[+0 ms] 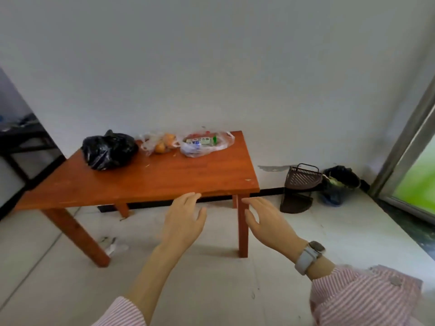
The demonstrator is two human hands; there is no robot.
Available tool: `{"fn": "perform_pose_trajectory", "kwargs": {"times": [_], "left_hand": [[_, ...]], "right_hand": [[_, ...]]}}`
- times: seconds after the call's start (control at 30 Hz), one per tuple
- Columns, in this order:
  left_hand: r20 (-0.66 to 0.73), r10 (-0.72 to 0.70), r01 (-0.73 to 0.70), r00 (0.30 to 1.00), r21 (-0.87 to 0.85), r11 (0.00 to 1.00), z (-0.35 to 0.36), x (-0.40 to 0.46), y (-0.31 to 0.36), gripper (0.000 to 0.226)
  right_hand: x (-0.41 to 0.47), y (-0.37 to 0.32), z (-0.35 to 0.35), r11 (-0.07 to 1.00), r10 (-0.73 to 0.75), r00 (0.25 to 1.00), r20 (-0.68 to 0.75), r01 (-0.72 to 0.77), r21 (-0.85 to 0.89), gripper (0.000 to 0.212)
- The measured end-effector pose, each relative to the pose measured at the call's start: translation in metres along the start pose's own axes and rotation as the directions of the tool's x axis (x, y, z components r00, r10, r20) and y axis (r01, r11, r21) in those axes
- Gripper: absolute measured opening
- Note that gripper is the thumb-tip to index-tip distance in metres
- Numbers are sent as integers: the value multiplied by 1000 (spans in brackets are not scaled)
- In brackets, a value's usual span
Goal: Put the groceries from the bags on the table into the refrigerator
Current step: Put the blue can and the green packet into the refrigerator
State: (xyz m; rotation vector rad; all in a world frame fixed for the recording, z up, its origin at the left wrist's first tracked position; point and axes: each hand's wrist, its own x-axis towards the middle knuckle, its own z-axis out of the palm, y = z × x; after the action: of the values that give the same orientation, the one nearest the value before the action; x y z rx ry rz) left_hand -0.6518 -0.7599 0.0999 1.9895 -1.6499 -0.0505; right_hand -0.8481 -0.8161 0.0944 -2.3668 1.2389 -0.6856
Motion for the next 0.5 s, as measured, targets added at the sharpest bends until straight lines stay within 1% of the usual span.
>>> {"fn": "perform_pose_trajectory", "kwargs": {"times": [0.13, 0.3, 0.4, 0.43, 0.5], "left_hand": [[14, -102, 103, 995, -39, 994, 7, 36, -57, 40], [76, -207, 213, 975, -79, 974, 36, 99, -113, 37], [70, -237, 241, 969, -59, 969, 48, 161, -142, 36], [65, -249, 252, 966, -41, 967, 53, 194, -154, 36], [59, -250, 251, 966, -5, 968, 51, 234, -159, 36]], "right_hand": [[65, -7, 44, 1000, -6, 996, 84, 4, 24, 35], [161, 14, 91, 998, -36, 988, 147, 29, 49, 36], [228, 30, 110, 998, -36, 985, 170, 28, 51, 36], [262, 38, 117, 998, -28, 985, 173, 18, 55, 35], [298, 43, 120, 999, -22, 988, 151, 15, 44, 35]]}}
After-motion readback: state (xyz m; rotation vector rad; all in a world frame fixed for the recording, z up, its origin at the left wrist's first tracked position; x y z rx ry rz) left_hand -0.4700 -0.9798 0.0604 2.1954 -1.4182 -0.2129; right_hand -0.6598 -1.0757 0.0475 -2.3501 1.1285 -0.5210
